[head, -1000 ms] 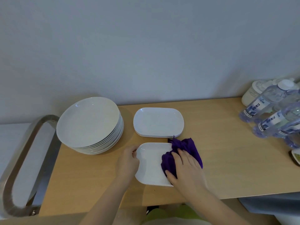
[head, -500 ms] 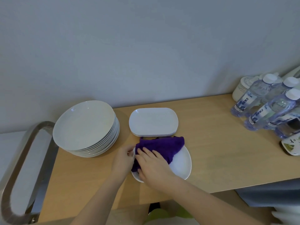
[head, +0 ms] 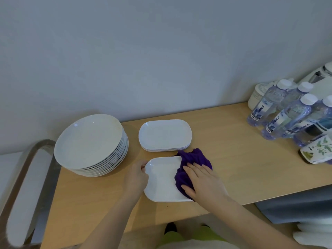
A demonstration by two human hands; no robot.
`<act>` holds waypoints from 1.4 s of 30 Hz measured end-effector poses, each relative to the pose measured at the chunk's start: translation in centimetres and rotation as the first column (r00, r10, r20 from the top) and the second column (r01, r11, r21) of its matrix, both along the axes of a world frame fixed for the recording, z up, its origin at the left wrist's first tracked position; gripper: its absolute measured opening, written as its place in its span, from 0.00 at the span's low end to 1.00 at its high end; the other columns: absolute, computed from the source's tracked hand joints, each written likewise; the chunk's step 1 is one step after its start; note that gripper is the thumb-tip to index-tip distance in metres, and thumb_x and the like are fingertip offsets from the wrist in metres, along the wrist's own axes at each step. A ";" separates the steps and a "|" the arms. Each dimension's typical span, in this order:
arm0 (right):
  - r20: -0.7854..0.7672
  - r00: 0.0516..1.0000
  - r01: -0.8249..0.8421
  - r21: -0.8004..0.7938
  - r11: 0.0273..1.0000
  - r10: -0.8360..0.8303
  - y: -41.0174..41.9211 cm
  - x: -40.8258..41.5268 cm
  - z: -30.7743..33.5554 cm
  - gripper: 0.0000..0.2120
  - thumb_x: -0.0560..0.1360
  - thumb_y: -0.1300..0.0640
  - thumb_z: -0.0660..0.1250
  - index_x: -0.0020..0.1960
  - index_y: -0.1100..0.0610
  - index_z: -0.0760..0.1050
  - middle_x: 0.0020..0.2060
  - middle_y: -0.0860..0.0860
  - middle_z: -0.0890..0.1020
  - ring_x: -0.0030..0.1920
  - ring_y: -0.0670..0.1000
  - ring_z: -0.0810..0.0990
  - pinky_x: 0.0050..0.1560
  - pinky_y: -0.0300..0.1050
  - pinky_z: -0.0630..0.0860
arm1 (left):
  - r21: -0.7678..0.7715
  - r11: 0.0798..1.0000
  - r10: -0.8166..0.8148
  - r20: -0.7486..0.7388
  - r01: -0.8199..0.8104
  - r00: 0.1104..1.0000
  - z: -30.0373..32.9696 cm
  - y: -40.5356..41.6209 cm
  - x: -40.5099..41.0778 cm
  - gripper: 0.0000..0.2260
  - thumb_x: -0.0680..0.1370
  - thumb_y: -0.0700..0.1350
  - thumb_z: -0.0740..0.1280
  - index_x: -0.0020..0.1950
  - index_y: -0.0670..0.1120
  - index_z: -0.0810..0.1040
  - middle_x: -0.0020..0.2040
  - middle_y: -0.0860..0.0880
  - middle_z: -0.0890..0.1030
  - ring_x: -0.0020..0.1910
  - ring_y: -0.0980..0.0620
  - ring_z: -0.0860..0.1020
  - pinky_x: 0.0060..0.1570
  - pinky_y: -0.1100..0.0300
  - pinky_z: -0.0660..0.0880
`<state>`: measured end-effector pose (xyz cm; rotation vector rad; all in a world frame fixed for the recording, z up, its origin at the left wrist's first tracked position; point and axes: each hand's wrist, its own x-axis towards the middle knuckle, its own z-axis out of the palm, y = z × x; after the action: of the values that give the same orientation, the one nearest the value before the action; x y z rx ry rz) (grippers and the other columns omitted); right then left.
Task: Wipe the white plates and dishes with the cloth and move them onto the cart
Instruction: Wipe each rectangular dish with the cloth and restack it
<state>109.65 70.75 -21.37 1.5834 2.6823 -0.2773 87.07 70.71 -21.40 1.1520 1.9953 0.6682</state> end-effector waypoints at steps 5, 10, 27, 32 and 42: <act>-0.031 0.999 0.035 0.173 0.984 -0.030 -1.5 -0.5 0.0 0.28 0.59 0.41 0.78 0.54 0.55 0.83 0.50 0.49 0.85 0.52 0.49 0.83 0.53 0.47 0.79 | -0.035 0.999 0.020 0.025 -0.019 0.999 0.2 0.1 0.2 0.19 0.74 0.34 0.56 0.52 0.54 0.79 0.44 0.57 0.79 0.44 0.57 0.77 0.39 0.57 0.75; -0.008 0.998 0.064 0.101 0.993 -0.064 -2.3 -3.0 -0.4 0.25 0.64 0.43 0.75 0.58 0.52 0.80 0.55 0.47 0.83 0.58 0.50 0.80 0.54 0.51 0.77 | -0.048 0.999 0.022 0.010 -0.022 1.000 0.3 0.2 0.3 0.18 0.74 0.34 0.57 0.57 0.50 0.78 0.47 0.53 0.78 0.44 0.55 0.76 0.37 0.60 0.72; -0.141 0.966 -0.220 -0.022 0.975 0.215 -1.8 -4.9 -0.3 0.14 0.73 0.45 0.66 0.57 0.46 0.79 0.65 0.44 0.75 0.67 0.49 0.71 0.63 0.46 0.69 | -0.009 1.000 0.011 -0.068 -0.011 0.998 0.6 -0.2 1.8 0.22 0.72 0.32 0.57 0.59 0.51 0.76 0.45 0.52 0.79 0.44 0.51 0.77 0.41 0.55 0.75; -0.103 0.978 -0.185 -0.044 0.982 0.180 -0.6 0.0 0.0 0.14 0.72 0.46 0.68 0.57 0.46 0.79 0.64 0.44 0.75 0.68 0.52 0.69 0.63 0.49 0.69 | -0.037 0.999 0.003 -0.019 -0.003 1.000 0.1 -0.6 1.6 0.20 0.72 0.34 0.56 0.56 0.55 0.74 0.48 0.53 0.79 0.45 0.53 0.77 0.37 0.59 0.72; -0.091 0.995 -0.022 0.150 0.988 0.036 0.5 2.5 0.0 0.19 0.54 0.48 0.83 0.42 0.49 0.83 0.46 0.46 0.83 0.48 0.51 0.83 0.43 0.42 0.79 | -0.033 0.999 0.037 -0.027 -0.038 0.999 0.9 -0.8 1.8 0.23 0.70 0.32 0.54 0.49 0.59 0.72 0.45 0.53 0.78 0.42 0.55 0.75 0.32 0.62 0.67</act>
<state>112.12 71.29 -21.39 1.6060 2.8558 -0.1576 88.90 69.94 -20.55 1.1119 2.0470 0.6395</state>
